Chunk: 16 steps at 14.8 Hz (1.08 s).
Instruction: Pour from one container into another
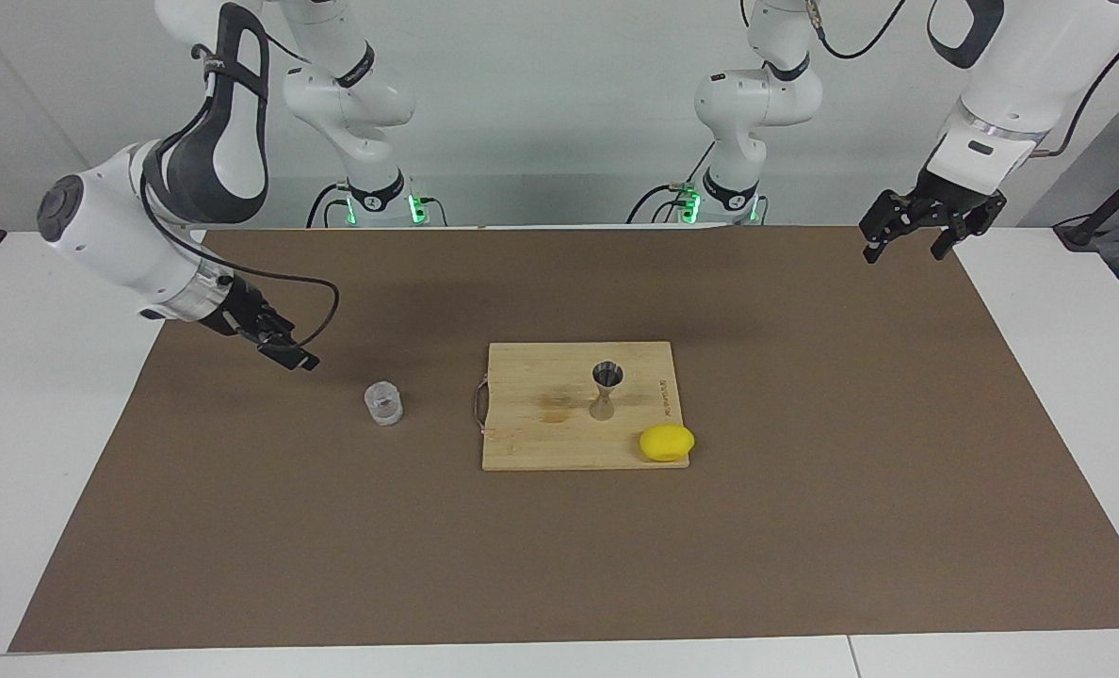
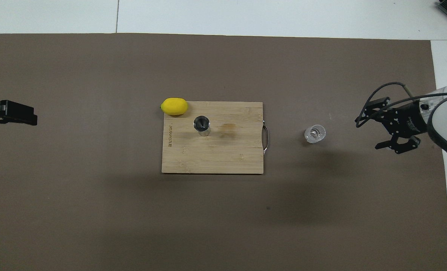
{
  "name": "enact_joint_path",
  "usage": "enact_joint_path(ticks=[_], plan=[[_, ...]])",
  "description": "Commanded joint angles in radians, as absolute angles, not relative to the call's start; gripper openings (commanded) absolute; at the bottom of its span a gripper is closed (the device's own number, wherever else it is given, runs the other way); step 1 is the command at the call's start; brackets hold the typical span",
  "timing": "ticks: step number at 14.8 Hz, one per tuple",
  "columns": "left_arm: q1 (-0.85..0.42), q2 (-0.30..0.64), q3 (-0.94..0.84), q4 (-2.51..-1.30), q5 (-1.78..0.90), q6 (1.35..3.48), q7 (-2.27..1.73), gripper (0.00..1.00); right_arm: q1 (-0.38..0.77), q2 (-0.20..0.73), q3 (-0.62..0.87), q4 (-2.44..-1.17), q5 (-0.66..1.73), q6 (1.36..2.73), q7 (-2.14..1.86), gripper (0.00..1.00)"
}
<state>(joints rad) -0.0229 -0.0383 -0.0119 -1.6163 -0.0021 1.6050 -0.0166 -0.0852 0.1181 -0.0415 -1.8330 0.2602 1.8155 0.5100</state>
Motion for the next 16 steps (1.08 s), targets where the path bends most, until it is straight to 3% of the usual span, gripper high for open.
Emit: enact_joint_path(ticks=[1, 7, 10, 16], plan=[[-0.028, -0.043, -0.011, -1.606, 0.021, 1.594, -0.031, 1.00, -0.084, 0.084, -0.034, -1.829, 0.184, 1.825, 0.425, 1.00], [-0.026, -0.041, -0.011, -1.608, 0.021, 1.597, -0.029, 1.00, -0.049, 0.025, -0.017, -1.770, 0.017, 1.801, 0.292, 1.00], [-0.026, -0.041, -0.011, -1.608, 0.021, 1.597, -0.029, 1.00, -0.046, 0.015, -0.014, -1.683, 0.003, 1.695, 0.247, 1.00], [-0.028, -0.041, -0.011, -1.606, 0.021, 1.594, -0.029, 1.00, 0.069, -0.009, -0.120, -1.522, -0.052, 1.456, 0.114, 1.00]])
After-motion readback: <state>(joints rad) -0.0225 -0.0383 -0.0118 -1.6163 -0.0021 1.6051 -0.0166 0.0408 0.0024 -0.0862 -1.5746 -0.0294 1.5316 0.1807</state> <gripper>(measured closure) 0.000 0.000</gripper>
